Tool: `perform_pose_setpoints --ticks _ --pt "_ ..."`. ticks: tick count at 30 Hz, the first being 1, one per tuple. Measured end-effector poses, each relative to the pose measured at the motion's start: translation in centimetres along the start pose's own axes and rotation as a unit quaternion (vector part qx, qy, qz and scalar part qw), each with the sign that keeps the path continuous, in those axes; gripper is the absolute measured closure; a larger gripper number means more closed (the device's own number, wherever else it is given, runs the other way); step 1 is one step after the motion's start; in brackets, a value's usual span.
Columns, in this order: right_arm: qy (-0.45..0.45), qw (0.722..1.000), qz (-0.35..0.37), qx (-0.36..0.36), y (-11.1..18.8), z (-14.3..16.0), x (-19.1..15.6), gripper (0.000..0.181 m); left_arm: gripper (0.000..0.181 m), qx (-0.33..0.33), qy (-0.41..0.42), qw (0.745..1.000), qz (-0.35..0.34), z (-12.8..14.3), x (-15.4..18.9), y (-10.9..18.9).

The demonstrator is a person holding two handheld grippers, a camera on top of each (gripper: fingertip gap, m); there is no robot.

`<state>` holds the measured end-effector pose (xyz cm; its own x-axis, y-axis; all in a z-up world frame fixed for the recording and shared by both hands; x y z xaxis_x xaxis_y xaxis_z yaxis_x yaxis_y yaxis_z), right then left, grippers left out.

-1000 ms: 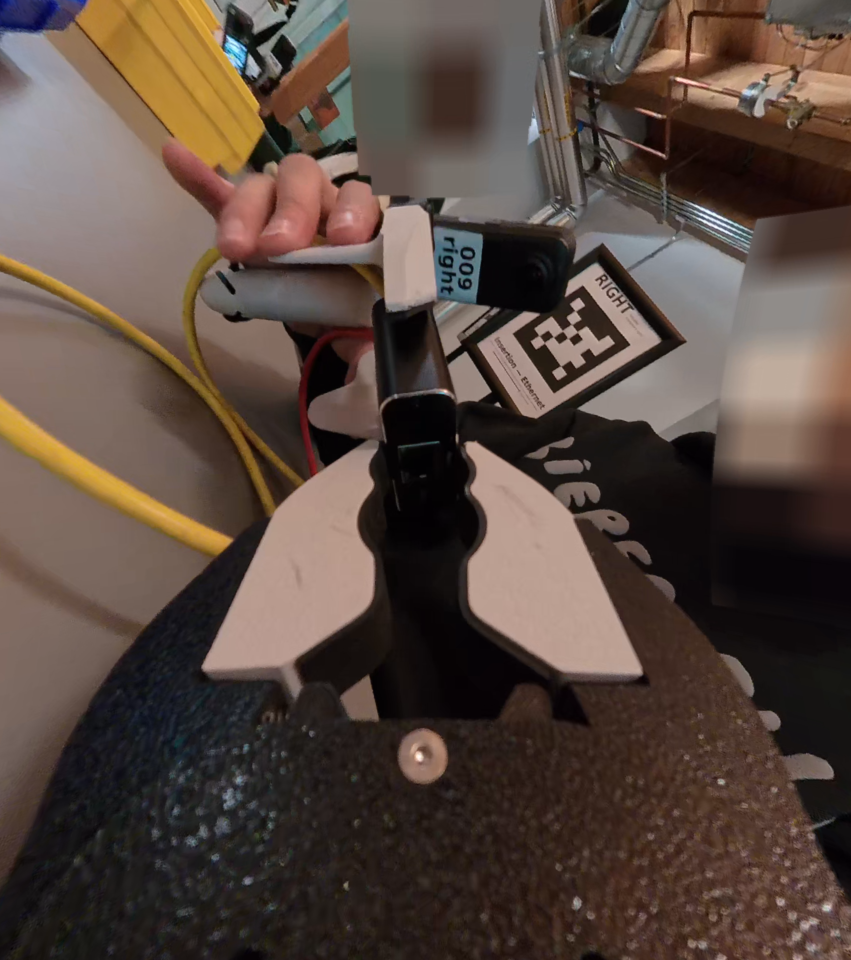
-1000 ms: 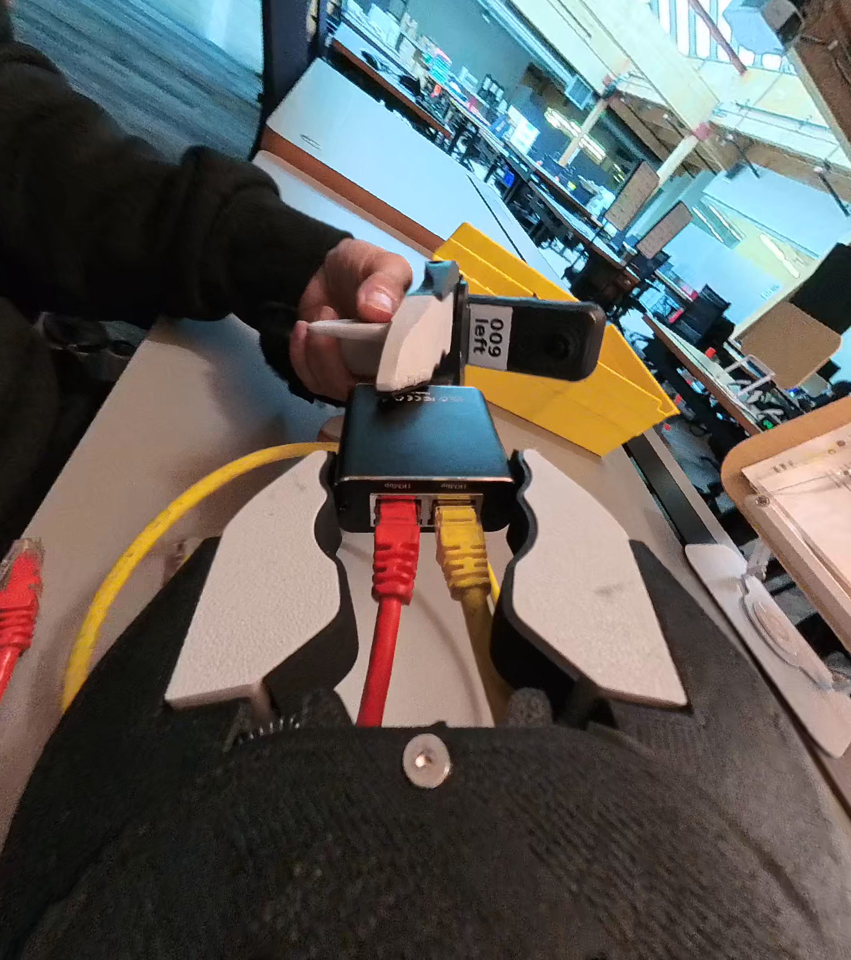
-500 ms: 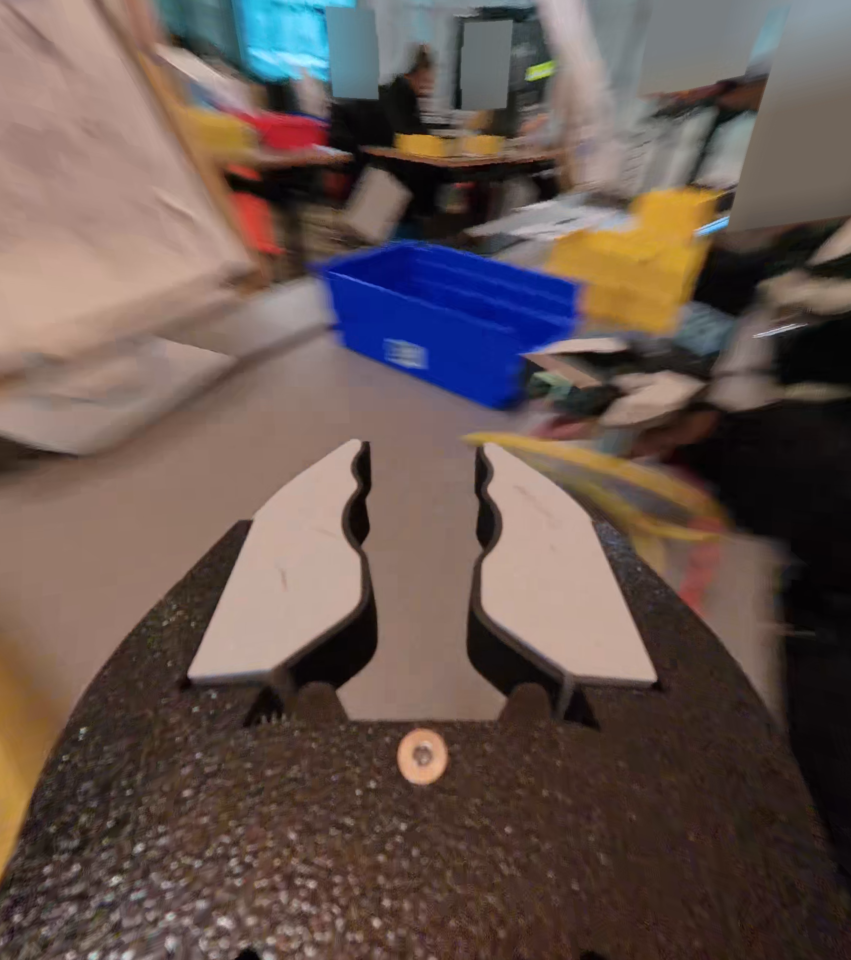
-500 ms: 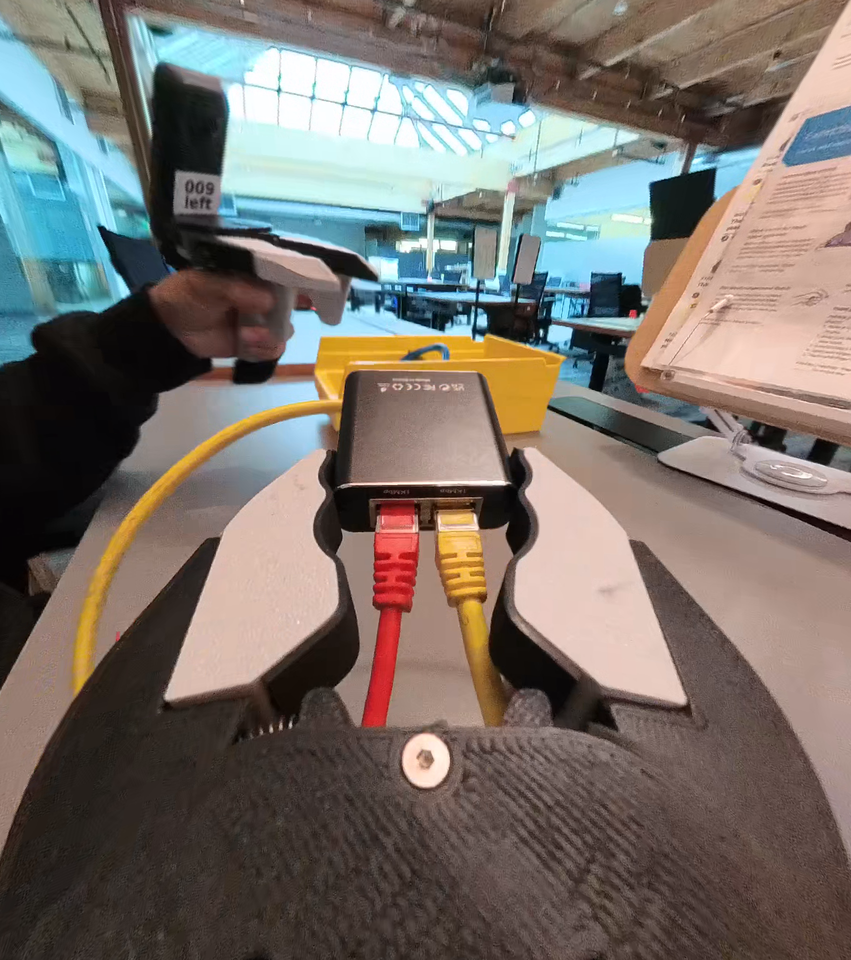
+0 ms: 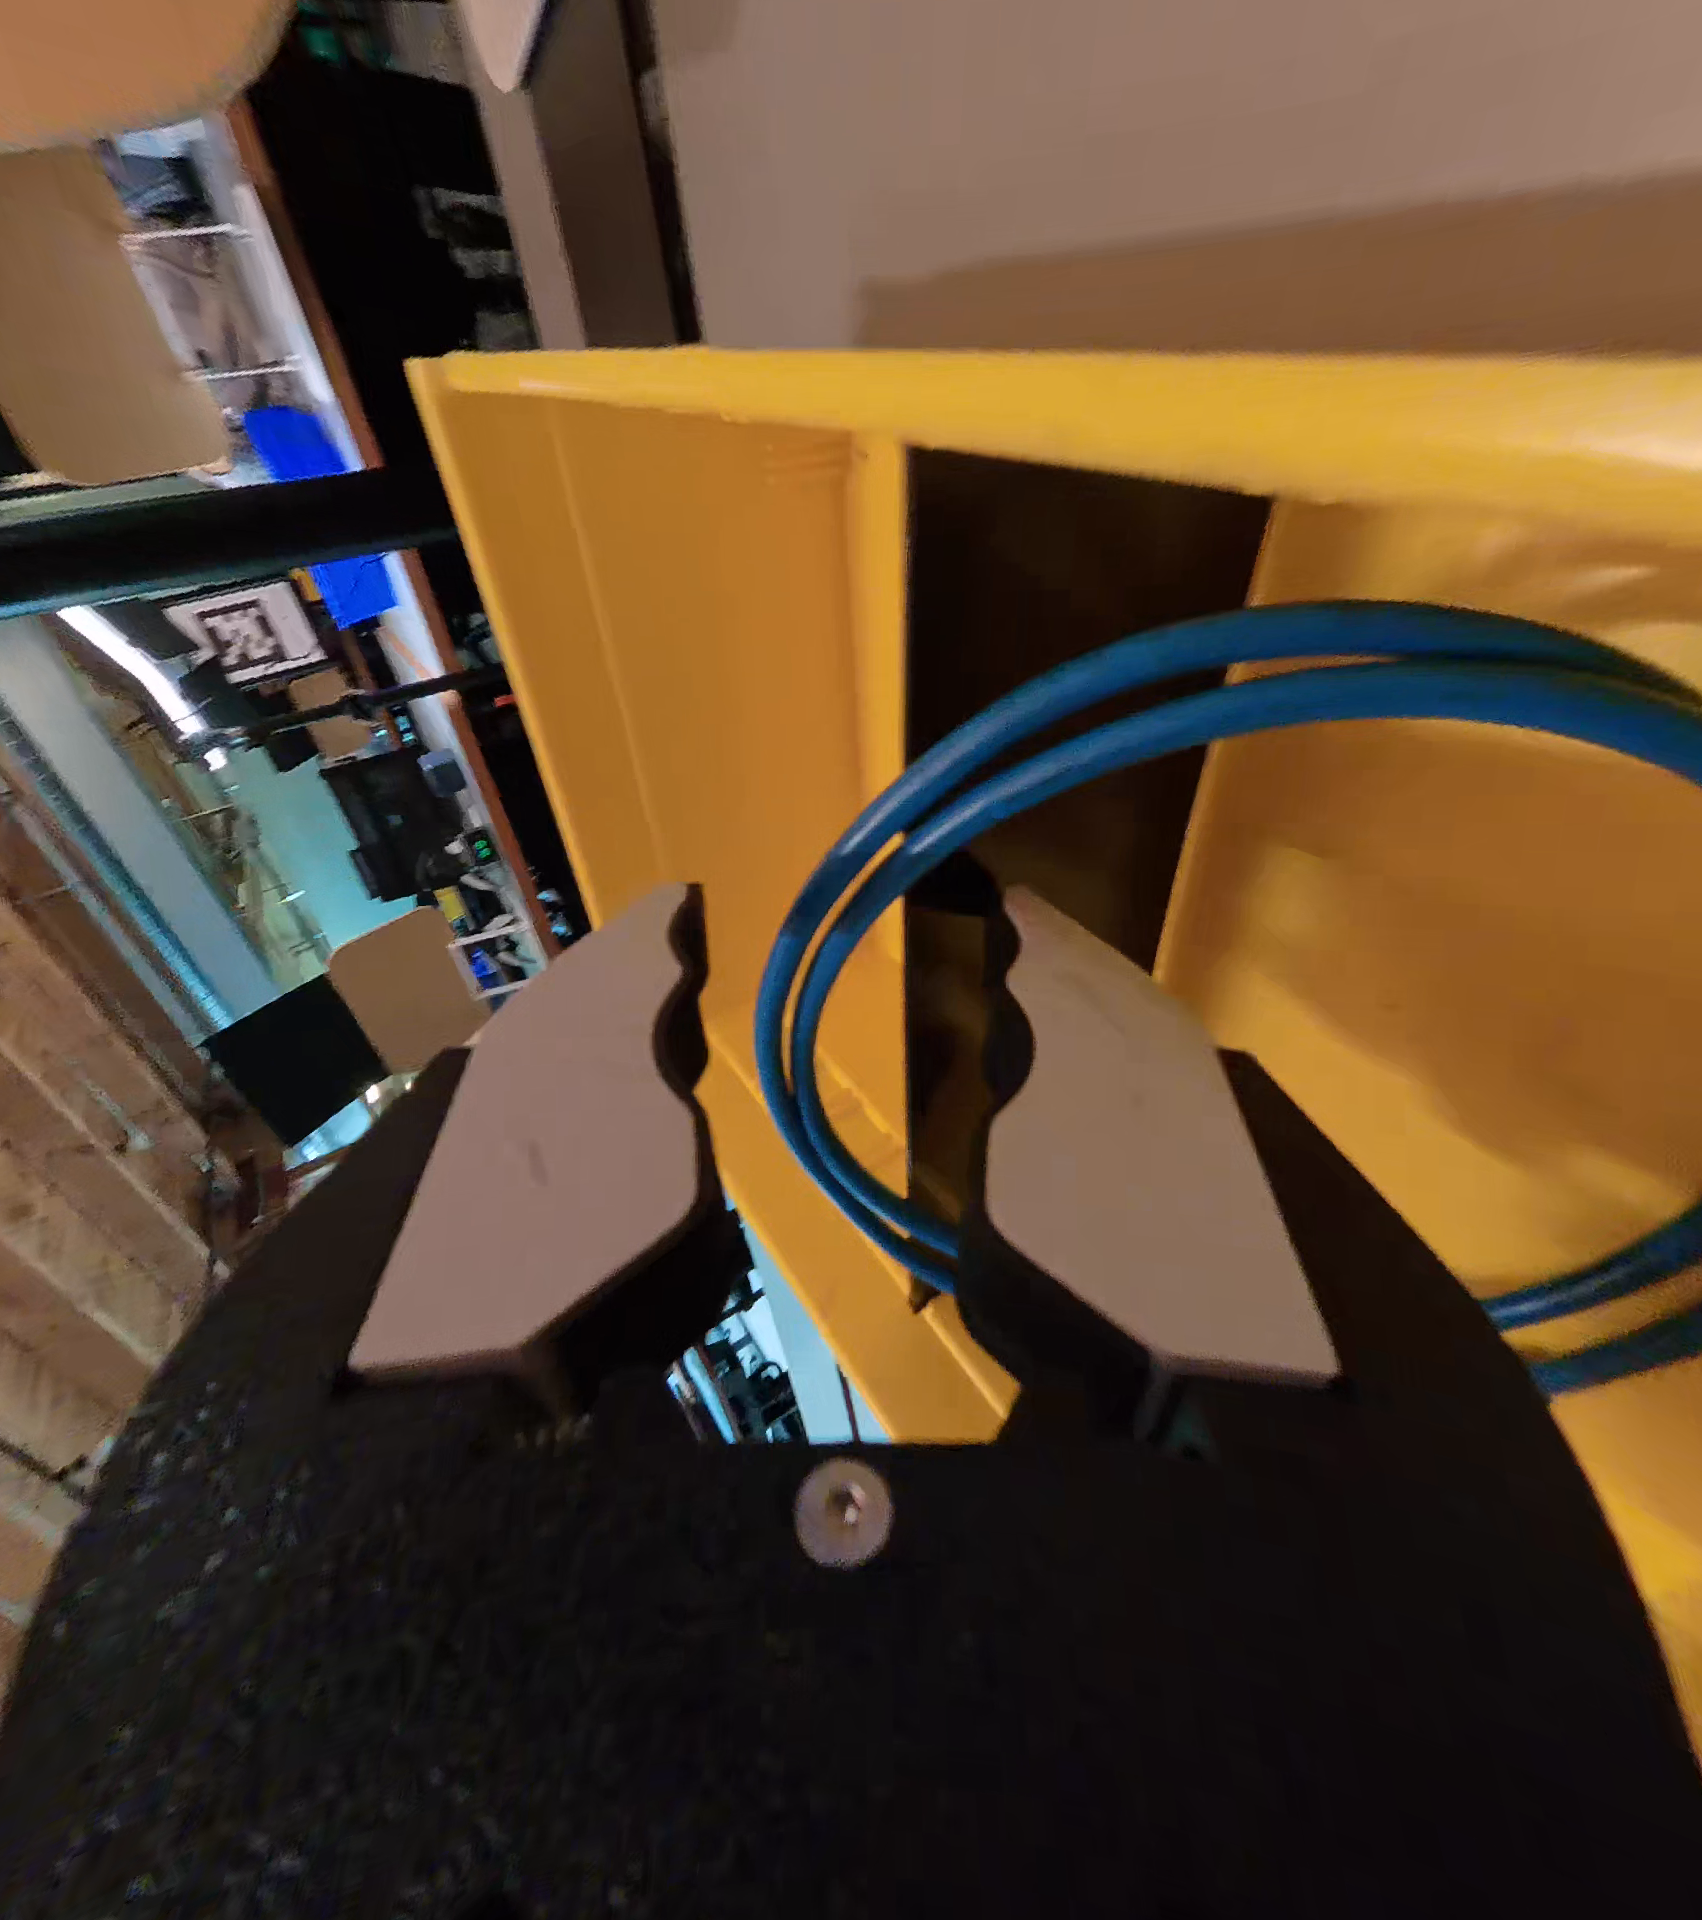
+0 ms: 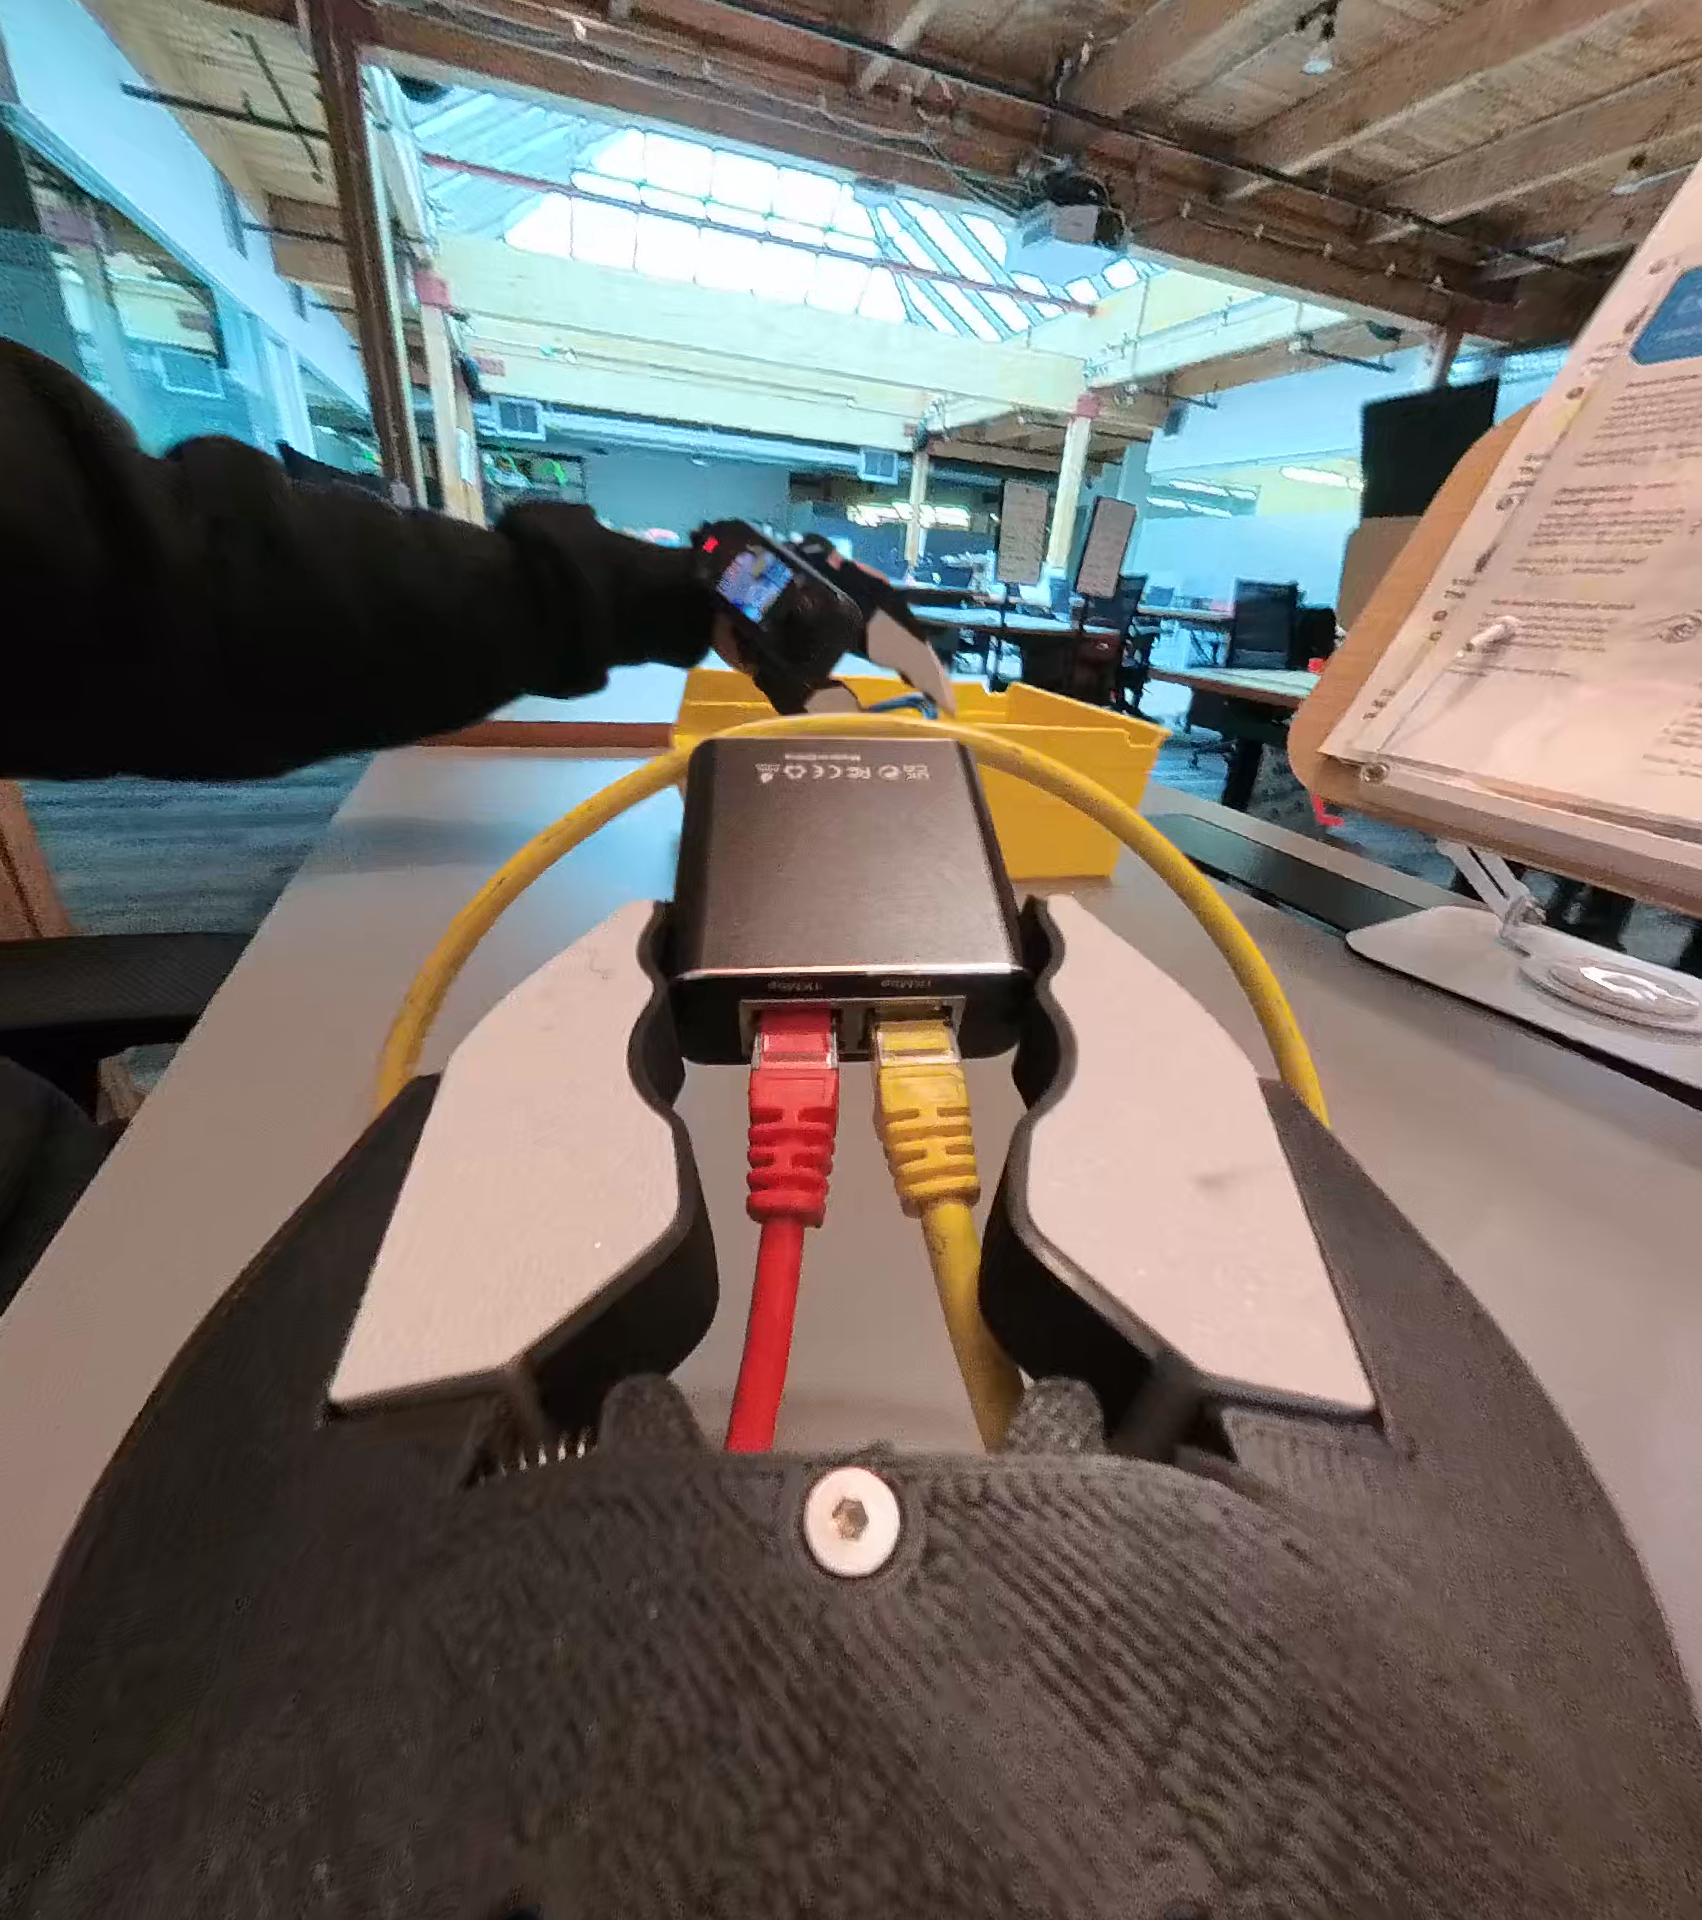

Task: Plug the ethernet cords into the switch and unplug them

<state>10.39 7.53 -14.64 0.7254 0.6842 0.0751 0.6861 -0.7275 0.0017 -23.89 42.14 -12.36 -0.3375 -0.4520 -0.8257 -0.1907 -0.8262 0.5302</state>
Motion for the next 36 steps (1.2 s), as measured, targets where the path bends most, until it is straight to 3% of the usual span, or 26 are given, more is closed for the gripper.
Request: perform_pose_setpoints --ticks 3,9,14,18,22,26,32,36 --pt "0.008 0.999 -0.027 0.029 0.5 -0.2 -0.2 0.118 0.164 0.003 -0.001 1.000 0.013 -0.2 0.0 0.4" --pt "-0.003 0.997 -0.048 0.061 1.0 -0.5 -0.2 0.118 0.172 -0.031 -0.002 0.999 0.013 2.0 -2.5 4.2" --pt "0.043 0.998 -0.008 0.034 1.2 -1.9 -0.4 0.119 0.176 -0.003 0.186 0.982 -0.011 4.2 -7.6 10.4" --pt "0.113 0.990 0.083 -0.016 2.5 -4.0 -0.4 0.119 0.176 0.116 0.354 0.927 -0.028 4.0 -10.6 16.4" --pt "0.154 0.975 0.152 -0.049 3.8 -5.8 -0.5 0.118 0.176 0.229 0.431 0.872 0.029 1.4 -10.5 19.5" --pt "0.159 0.971 0.168 -0.057 4.5 -5.3 -0.4 0.119 0.176 0.268 0.452 0.848 0.070 -3.2 -8.2 19.5" --pt "0.154 0.971 0.170 -0.071 5.1 -3.7 0.3 0.119 0.176 0.162 0.443 0.865 0.172 -10.6 -3.2 15.7" --pt "0.140 0.974 0.165 -0.062 5.5 -3.3 0.7 0.119 0.176 0.152 0.457 0.844 0.234 -13.6 -0.6 13.4"
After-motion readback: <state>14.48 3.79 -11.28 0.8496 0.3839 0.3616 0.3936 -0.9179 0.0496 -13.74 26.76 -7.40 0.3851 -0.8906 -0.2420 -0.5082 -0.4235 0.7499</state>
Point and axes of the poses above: each gripper's, where its closed fingertips meet, y back along the fingers, z out of its underside, x = y × z across the jaws, the point moved 10 cm from there along y, back along the fingers, and after that the axes turned 8 degrees about -x, right-handed, at the moved point
